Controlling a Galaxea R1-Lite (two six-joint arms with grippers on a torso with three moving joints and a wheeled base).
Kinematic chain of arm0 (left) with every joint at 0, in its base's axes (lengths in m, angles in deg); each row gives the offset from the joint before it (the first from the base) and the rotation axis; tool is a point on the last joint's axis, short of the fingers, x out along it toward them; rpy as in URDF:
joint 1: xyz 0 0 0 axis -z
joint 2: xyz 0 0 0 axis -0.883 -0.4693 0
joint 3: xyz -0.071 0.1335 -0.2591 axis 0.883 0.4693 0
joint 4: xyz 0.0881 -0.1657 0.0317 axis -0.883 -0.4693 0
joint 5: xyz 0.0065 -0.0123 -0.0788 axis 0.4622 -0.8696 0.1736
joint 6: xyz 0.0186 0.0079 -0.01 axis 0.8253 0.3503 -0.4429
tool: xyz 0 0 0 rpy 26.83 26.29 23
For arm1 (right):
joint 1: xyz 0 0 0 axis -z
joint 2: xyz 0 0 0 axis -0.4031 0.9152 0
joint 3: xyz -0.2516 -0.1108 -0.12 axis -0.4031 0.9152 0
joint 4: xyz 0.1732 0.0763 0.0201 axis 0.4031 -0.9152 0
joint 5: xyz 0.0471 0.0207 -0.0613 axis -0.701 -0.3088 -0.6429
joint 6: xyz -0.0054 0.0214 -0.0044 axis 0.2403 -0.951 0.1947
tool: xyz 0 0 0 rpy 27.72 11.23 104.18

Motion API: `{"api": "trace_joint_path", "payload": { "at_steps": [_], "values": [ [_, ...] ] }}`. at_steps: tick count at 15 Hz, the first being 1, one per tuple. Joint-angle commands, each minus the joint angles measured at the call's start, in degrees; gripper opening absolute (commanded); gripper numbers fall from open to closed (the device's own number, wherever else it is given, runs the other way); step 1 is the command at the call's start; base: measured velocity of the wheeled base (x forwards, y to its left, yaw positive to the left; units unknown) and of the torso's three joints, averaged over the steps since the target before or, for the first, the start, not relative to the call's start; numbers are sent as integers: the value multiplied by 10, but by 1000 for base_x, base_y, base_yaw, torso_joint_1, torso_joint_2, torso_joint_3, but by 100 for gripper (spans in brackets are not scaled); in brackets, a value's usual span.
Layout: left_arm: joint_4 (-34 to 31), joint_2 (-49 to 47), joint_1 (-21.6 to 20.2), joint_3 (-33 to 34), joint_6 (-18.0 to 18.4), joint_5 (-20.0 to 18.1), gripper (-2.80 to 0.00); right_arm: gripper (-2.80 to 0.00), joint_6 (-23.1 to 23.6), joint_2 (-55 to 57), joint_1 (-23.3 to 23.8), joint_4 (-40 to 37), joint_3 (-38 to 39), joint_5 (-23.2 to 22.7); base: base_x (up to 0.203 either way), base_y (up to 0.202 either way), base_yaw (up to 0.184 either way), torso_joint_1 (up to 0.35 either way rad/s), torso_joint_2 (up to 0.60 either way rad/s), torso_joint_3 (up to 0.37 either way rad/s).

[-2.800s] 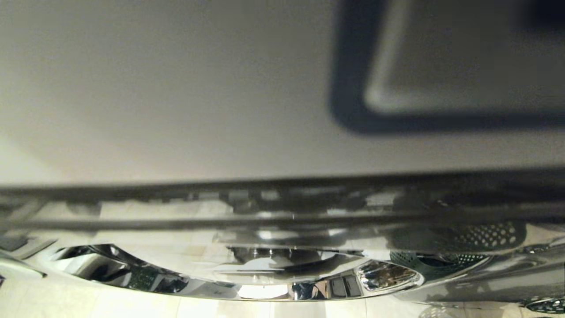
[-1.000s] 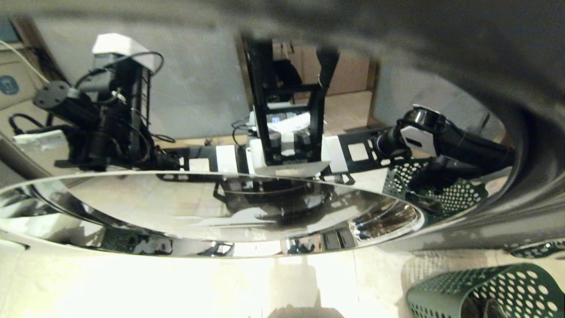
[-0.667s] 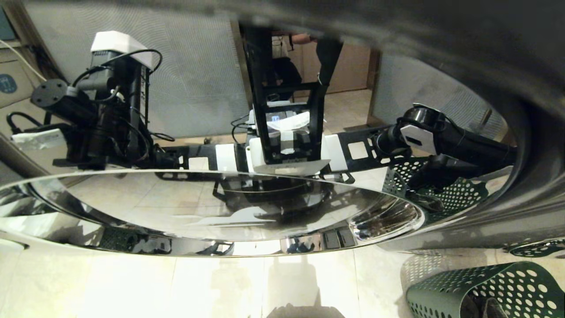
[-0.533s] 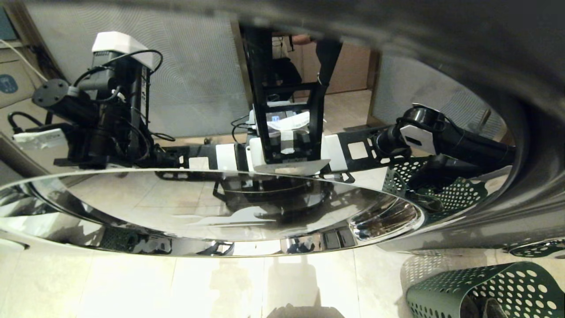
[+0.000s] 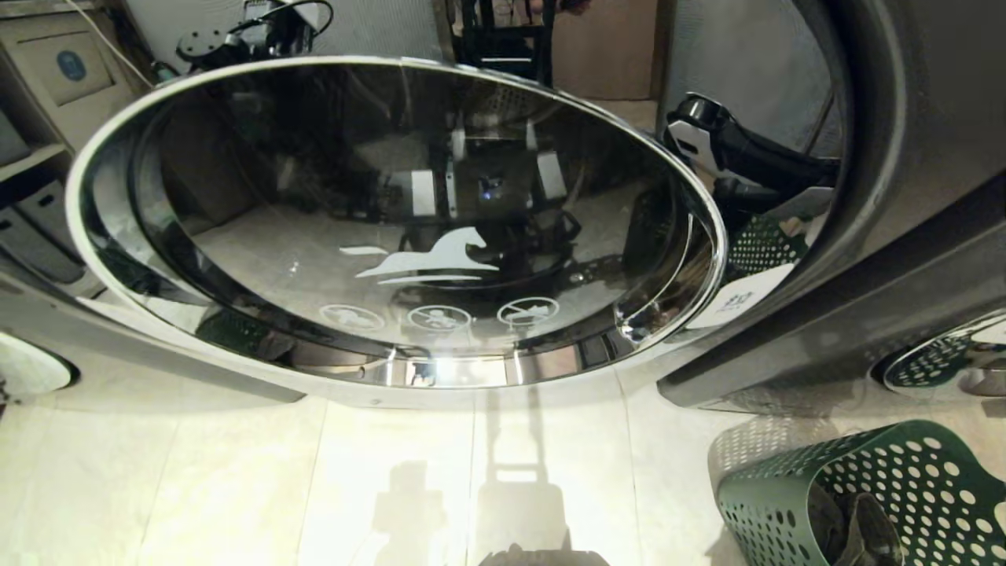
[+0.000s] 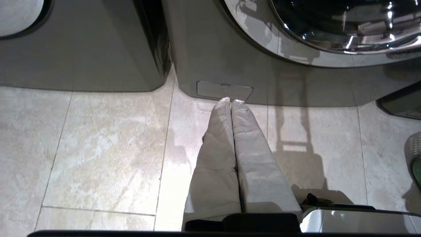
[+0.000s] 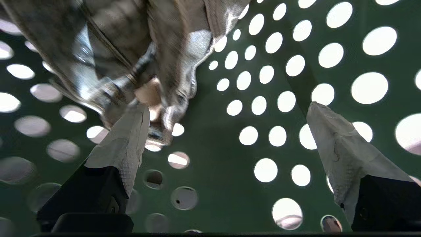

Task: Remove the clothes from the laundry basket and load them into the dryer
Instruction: Take the clothes out of the basket

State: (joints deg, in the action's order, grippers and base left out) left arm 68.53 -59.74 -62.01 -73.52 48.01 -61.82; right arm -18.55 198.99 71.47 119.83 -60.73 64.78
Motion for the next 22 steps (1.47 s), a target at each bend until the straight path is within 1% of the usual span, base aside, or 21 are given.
{"api": "trace_joint_path", "payload": {
  "at_steps": [1,3,9,12,13,14,15,18,21,22],
  "values": [
    [1,0,0,8,-1,0,-280,0,0,1,1,5,-5,-1,-159,0,-1,4,1,2],
    [1,0,0,8,-1,0,-280,0,0,1,3,5,-8,-10,-46,0,1,-4,0,2],
    [1,0,0,8,0,0,-280,0,0,0,3,5,-18,-18,0,0,0,0,0,0],
    [1,0,0,8,1,0,-280,0,0,0,3,5,-64,-21,0,0,0,0,0,0],
    [1,0,0,8,1,0,-280,0,0,0,2,5,-83,-29,0,0,0,0,0,0],
    [1,0,0,8,1,0,-280,0,-1,0,2,5,-98,-49,0,0,0,0,0,0],
    [1,0,0,8,1,0,-280,0,-3,0,2,5,-111,-60,0,0,0,0,0,0],
    [1,0,0,8,1,0,-280,0,-13,1,0,5,-139,-68,0,0,0,0,0,0],
    [1,0,0,8,1,0,-280,0,-27,4,-7,5,-144,-125,0,0,0,0,0,0],
    [1,0,0,8,1,0,-280,0,-29,4,-9,5,-147,-132,0,0,0,0,0,0]
  ]
}}
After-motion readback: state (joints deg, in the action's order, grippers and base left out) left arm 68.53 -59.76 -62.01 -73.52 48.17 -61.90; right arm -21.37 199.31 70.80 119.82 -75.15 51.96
